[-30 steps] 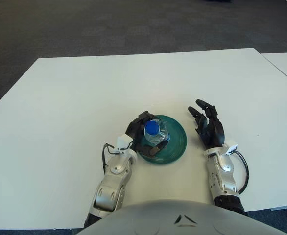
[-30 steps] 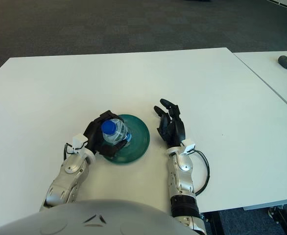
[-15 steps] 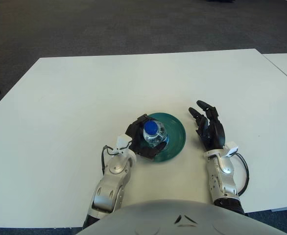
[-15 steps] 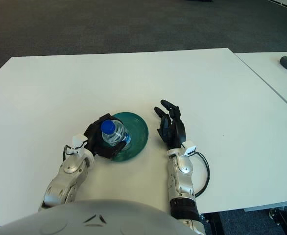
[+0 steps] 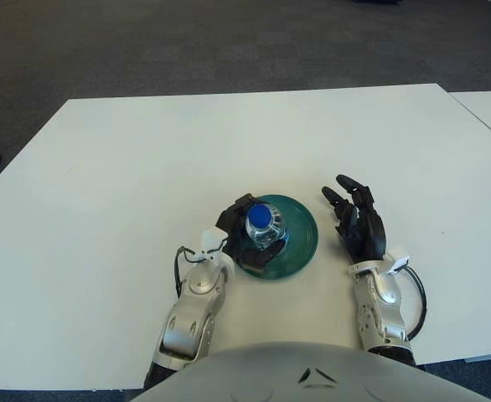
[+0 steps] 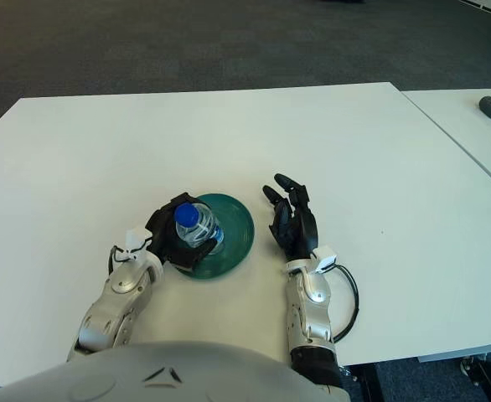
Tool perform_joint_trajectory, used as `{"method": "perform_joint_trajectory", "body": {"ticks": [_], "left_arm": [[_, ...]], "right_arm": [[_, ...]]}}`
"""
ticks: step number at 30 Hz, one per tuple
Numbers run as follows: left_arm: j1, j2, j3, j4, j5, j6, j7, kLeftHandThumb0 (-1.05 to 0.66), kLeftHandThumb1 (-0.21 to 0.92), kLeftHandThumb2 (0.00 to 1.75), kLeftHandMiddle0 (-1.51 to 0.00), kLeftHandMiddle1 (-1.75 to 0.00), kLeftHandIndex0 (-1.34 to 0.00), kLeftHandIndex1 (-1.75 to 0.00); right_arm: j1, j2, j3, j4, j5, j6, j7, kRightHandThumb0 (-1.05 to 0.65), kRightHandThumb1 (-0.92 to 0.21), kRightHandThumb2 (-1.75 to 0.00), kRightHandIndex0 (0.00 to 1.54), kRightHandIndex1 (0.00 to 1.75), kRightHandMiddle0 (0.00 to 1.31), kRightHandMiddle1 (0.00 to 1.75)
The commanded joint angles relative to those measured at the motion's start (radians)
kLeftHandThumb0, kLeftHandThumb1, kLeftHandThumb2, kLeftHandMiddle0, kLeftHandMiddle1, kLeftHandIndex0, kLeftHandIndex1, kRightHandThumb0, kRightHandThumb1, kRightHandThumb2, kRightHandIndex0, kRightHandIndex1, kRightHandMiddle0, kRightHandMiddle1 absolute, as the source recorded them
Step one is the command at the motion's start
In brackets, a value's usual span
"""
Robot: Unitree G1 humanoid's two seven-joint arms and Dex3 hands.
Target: Put the bottle into the plate.
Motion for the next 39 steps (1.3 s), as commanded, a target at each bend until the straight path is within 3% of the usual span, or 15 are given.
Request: {"method": "perform_joint_trajectory", "body": {"ticks": [1, 19, 20, 22, 23, 24, 25, 26, 28, 32, 35, 39], "left_arm": [[0.007, 0.004, 0.001, 0.035, 0.011, 0.022, 0.014, -0.03, 0.19, 1.39, -1.23, -1.75, -1.06, -1.75], [-0.048, 0.018, 0.025, 0.092, 0.004, 0.027, -0.008, -0.08, 0.23, 1.33, -1.21, -1.75, -1.02, -1.75], [-0.054, 0.023, 0.024, 0.098, 0.006, 0.023, -0.013, -0.21, 0.29, 1.29, -1.1, -1.75, -0.85, -1.75], [-0.06, 0.03, 0.023, 0.108, 0.005, 0.009, -0.024, -0.32, 0.35, 1.24, -1.0, -1.75, -0.69, -1.75], [-0.061, 0.032, 0.024, 0.112, 0.002, 0.002, -0.028, -0.21, 0.38, 1.22, -0.79, -1.75, -0.58, -1.74], [-0.064, 0.034, 0.025, 0.119, -0.001, -0.007, -0.033, -0.17, 0.4, 1.21, -0.71, -1.75, -0.55, -1.74], [-0.067, 0.045, 0.02, 0.125, 0.006, -0.019, -0.041, 0.02, 0.54, 1.0, -0.58, -1.71, -0.36, -1.66], [-0.069, 0.052, 0.016, 0.129, 0.012, -0.027, -0.045, -0.14, 0.57, 0.88, -0.48, -1.58, -0.29, -1.53], [-0.073, 0.073, 0.004, 0.133, 0.032, -0.043, -0.055, -0.56, 0.71, 0.52, -0.29, -1.08, -0.12, -1.17], [-0.081, 0.113, -0.02, 0.135, 0.072, -0.06, -0.072, -0.87, 0.87, 0.2, -0.22, -0.48, -0.02, -0.81], [-0.088, 0.143, -0.037, 0.136, 0.105, -0.066, -0.084, -0.96, 0.9, 0.14, -0.19, -0.21, -0.01, -0.64], [-0.098, 0.174, -0.056, 0.143, 0.149, -0.083, -0.087, -1.02, 0.92, 0.17, -0.07, -0.07, 0.0, -0.31]], "right_arm": [[0.058, 0.014, 0.003, 0.035, 0.02, 0.039, 0.002, -0.68, -0.92, -0.73, 0.49, 0.55, 0.08, 0.96], [0.062, 0.021, 0.013, 0.029, 0.02, 0.026, -0.003, -0.67, -0.92, -0.73, 0.51, 0.56, 0.08, 0.96], [0.062, 0.021, 0.013, 0.029, 0.022, 0.026, -0.001, -0.68, -0.92, -0.73, 0.5, 0.56, 0.08, 0.96], [0.063, 0.022, 0.013, 0.028, 0.028, 0.029, 0.003, -0.68, -0.92, -0.73, 0.5, 0.56, 0.07, 0.96], [0.064, 0.022, 0.014, 0.027, 0.031, 0.03, 0.005, -0.68, -0.92, -0.73, 0.5, 0.56, 0.07, 0.96], [0.064, 0.022, 0.014, 0.026, 0.035, 0.033, 0.007, -0.68, -0.92, -0.72, 0.5, 0.56, 0.07, 0.96], [0.064, 0.023, 0.015, 0.025, 0.038, 0.036, 0.008, -0.68, -0.92, -0.72, 0.5, 0.56, 0.07, 0.96], [0.064, 0.022, 0.016, 0.025, 0.04, 0.037, 0.008, -0.68, -0.92, -0.72, 0.5, 0.56, 0.07, 0.96], [0.064, 0.021, 0.018, 0.025, 0.041, 0.038, 0.007, -0.68, -0.92, -0.71, 0.5, 0.56, 0.07, 0.96], [0.065, 0.019, 0.019, 0.024, 0.042, 0.038, 0.006, -0.69, -0.92, -0.72, 0.51, 0.56, 0.06, 0.96], [0.065, 0.019, 0.02, 0.022, 0.04, 0.037, 0.004, -0.7, -0.92, -0.72, 0.51, 0.56, 0.06, 0.96], [0.064, 0.02, 0.022, 0.021, 0.034, 0.035, -0.003, -0.7, -0.92, -0.74, 0.51, 0.57, 0.06, 0.96]]}}
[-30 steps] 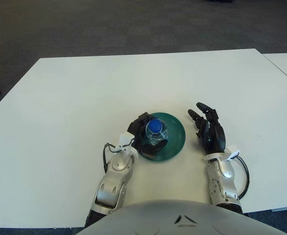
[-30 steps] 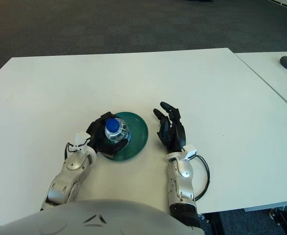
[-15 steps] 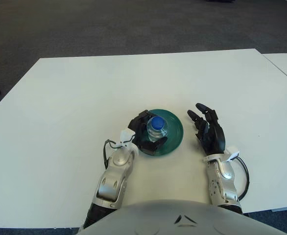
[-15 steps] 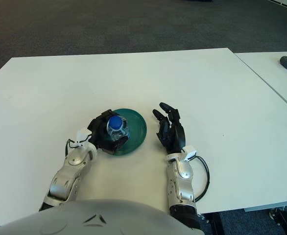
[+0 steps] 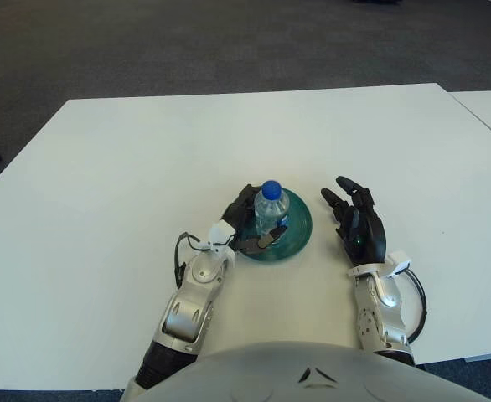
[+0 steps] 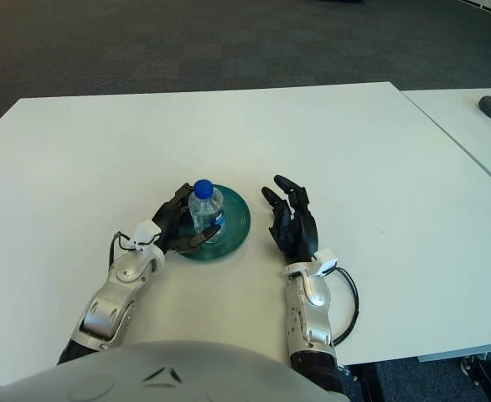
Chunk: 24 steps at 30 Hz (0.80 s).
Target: Put the bottle into the plate.
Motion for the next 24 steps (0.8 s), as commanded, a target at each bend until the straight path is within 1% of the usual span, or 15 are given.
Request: {"method": "perform_joint_trajectory", "body": {"ticks": [1, 3, 7, 14, 21, 24], "left_arm": [[0.009, 0.042, -0.009, 0.039, 0.045, 0.015, -0.006, -1.03, 0.92, 0.17, -0.04, -0.04, 0.0, -0.2], [0.01, 0.047, -0.011, 0.04, 0.054, 0.006, -0.005, -1.04, 0.92, 0.18, -0.02, -0.02, 0.0, -0.08], [0.007, 0.061, -0.016, 0.041, 0.066, -0.015, -0.015, -1.05, 0.92, 0.15, 0.0, 0.0, 0.0, -0.02], [0.005, 0.074, -0.016, 0.058, 0.079, -0.083, -0.018, -1.05, 0.92, 0.09, 0.0, 0.0, 0.0, 0.0], [0.002, 0.08, 0.006, 0.064, 0.06, -0.116, -0.032, -1.05, 0.91, 0.06, 0.0, 0.0, 0.0, 0.0], [0.007, 0.078, 0.01, 0.066, 0.077, -0.129, -0.011, -1.05, 0.91, 0.05, 0.0, 0.0, 0.0, 0.0]], "right_arm": [[0.042, 0.02, 0.004, 0.041, 0.004, 0.031, -0.011, -0.7, -0.92, -0.74, 0.52, 0.57, 0.06, 0.96], [0.042, 0.02, 0.005, 0.041, 0.003, 0.03, -0.013, -0.7, -0.92, -0.74, 0.52, 0.57, 0.06, 0.96], [0.039, 0.02, 0.004, 0.043, 0.001, 0.031, -0.018, -0.7, -0.92, -0.74, 0.52, 0.58, 0.06, 0.96], [0.039, 0.019, 0.007, 0.042, -0.007, 0.031, -0.033, -0.7, -0.92, -0.75, 0.52, 0.58, 0.06, 0.96], [0.034, 0.018, 0.008, 0.046, -0.01, 0.032, -0.046, -0.71, -0.92, -0.75, 0.5, 0.57, 0.06, 0.96], [0.031, 0.017, 0.008, 0.049, -0.007, 0.031, -0.046, -0.71, -0.92, -0.75, 0.5, 0.57, 0.06, 0.96]]}}
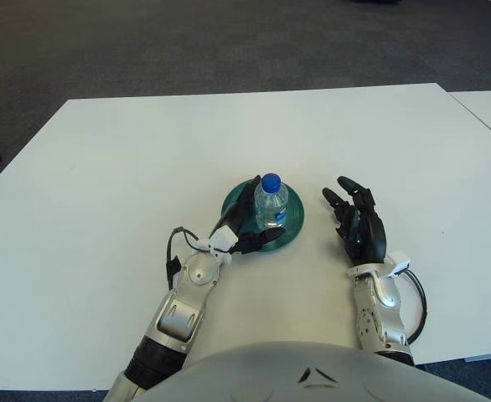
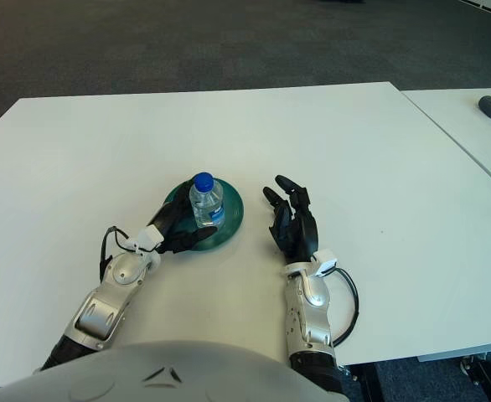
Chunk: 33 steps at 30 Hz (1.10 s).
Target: Put the bottle into the plate.
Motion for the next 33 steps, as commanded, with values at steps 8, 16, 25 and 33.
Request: {"method": "perform_joint_trajectory", "body": {"ticks": [8, 16, 25, 33], "left_arm": [[0.02, 0.01, 0.009, 0.038, 0.11, -0.049, 0.096, -1.05, 0.92, 0.05, 0.0, 0.0, 0.0, 0.0], [0.032, -0.041, 0.044, 0.094, 0.128, -0.177, 0.232, -1.05, 0.92, 0.07, 0.0, 0.0, 0.0, 0.0], [0.03, -0.135, 0.098, 0.209, 0.12, -0.367, 0.406, -1.05, 0.92, 0.14, -0.06, -0.02, -0.05, -0.03], [0.005, -0.135, 0.127, 0.296, 0.171, -0.506, 0.503, -1.03, 0.92, 0.23, -0.25, -0.05, 0.0, -0.61]], "right_arm": [[0.025, 0.016, 0.002, 0.056, -0.004, 0.035, -0.013, -0.71, -0.92, -0.73, 0.51, 0.57, 0.07, 0.96], [0.021, 0.008, 0.003, 0.068, 0.001, 0.036, -0.002, -0.71, -0.92, -0.74, 0.52, 0.58, 0.07, 0.96], [0.013, 0.006, -0.003, 0.083, 0.002, 0.03, 0.008, -0.71, -0.92, -0.74, 0.52, 0.58, 0.08, 0.96], [0.002, 0.008, -0.014, 0.109, -0.004, 0.022, -0.002, -0.71, -0.92, -0.73, 0.53, 0.59, 0.09, 0.97]]}}
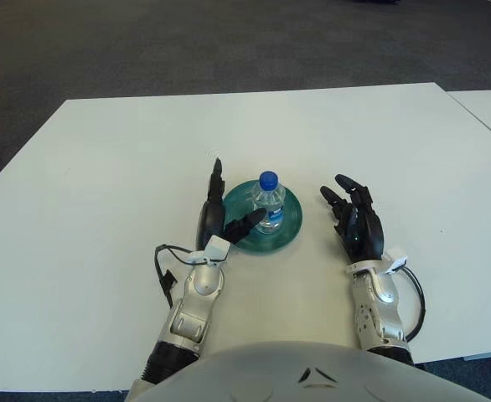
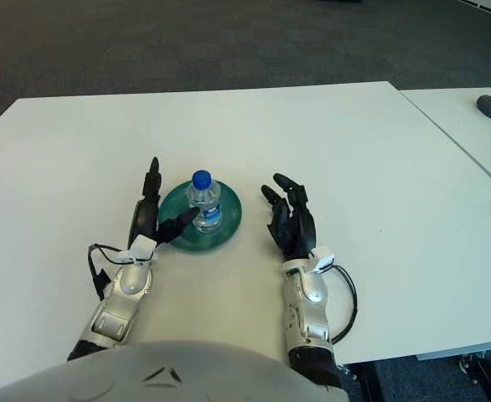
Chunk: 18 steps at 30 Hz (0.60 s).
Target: Put the bottle into the plate.
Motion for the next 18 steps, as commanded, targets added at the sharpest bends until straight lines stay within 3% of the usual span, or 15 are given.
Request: {"method": "perform_joint_trajectory", "body": {"ticks": [1, 11, 18], "left_arm": [[-0.024, 0.009, 0.017, 0.031, 0.01, -0.05, 0.017, -1.03, 0.92, 0.24, -0.26, -0.05, 0.0, -0.64], [-0.046, 0.042, 0.031, 0.068, 0.022, -0.099, -0.009, -1.04, 0.92, 0.41, -0.35, -0.07, 0.0, -0.82], [-0.045, 0.035, 0.071, 0.085, -0.062, -0.104, -0.049, -1.0, 0.92, 0.53, -0.36, -0.06, 0.0, -0.89]], "right_arm": [[0.031, 0.008, -0.01, 0.08, -0.004, 0.025, -0.01, -0.71, -0.92, -0.73, 0.53, 0.59, 0.09, 0.97], [0.019, 0.003, -0.017, 0.106, 0.0, 0.018, 0.002, -0.72, -0.92, -0.74, 0.53, 0.6, 0.1, 0.97], [0.016, -0.003, -0.019, 0.108, -0.011, 0.014, -0.001, -0.73, -0.92, -0.75, 0.52, 0.59, 0.09, 0.96]]}}
